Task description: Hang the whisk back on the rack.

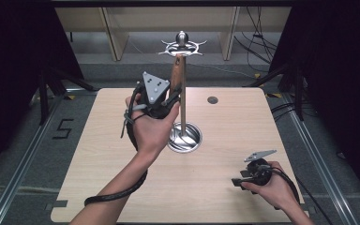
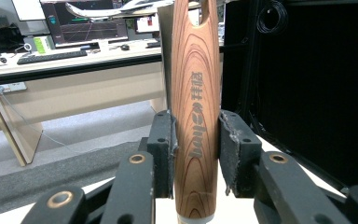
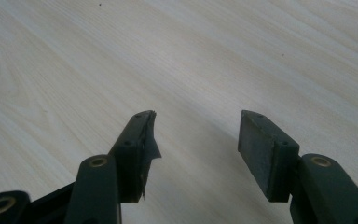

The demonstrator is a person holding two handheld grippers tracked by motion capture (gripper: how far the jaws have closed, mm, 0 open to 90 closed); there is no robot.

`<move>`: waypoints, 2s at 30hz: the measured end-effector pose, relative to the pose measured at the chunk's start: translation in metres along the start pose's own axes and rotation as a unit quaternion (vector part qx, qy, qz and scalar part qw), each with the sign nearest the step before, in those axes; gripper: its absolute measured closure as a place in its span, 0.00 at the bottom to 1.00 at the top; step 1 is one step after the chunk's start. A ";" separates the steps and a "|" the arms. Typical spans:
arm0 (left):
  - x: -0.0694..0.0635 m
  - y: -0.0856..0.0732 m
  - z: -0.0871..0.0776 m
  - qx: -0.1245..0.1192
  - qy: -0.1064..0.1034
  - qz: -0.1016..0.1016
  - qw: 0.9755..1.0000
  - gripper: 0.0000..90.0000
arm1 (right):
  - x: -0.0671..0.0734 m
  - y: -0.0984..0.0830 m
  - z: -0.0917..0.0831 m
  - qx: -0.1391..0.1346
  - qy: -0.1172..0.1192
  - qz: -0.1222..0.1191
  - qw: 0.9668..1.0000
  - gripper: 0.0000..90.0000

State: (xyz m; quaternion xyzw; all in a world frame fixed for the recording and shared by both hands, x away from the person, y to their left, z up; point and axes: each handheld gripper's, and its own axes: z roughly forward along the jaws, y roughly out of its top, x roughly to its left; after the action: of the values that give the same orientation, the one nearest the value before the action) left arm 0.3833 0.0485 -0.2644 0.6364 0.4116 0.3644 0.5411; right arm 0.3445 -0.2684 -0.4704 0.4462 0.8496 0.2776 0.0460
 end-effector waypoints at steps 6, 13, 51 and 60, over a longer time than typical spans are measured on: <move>0.000 0.000 0.004 0.001 0.002 0.000 1.000 0.75 | 0.000 0.000 -0.001 0.000 0.000 0.002 1.000 0.52; 0.000 0.000 0.010 0.003 0.004 0.000 1.000 0.74 | 0.000 0.000 0.000 0.000 0.000 -0.001 1.000 0.51; 0.002 -0.002 0.018 0.012 -0.015 0.002 1.000 0.73 | -0.004 0.000 -0.001 -0.019 -0.010 -0.019 1.000 0.48; 0.006 -0.003 0.005 0.016 -0.044 0.001 0.999 0.58 | -0.002 0.002 -0.006 -0.040 -0.027 -0.021 0.999 0.43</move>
State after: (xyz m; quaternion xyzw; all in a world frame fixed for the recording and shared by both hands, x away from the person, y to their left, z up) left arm 0.3895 0.0521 -0.2684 0.6610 0.3920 0.3299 0.5483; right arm 0.3457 -0.2718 -0.4651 0.4336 0.8452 0.2985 0.0923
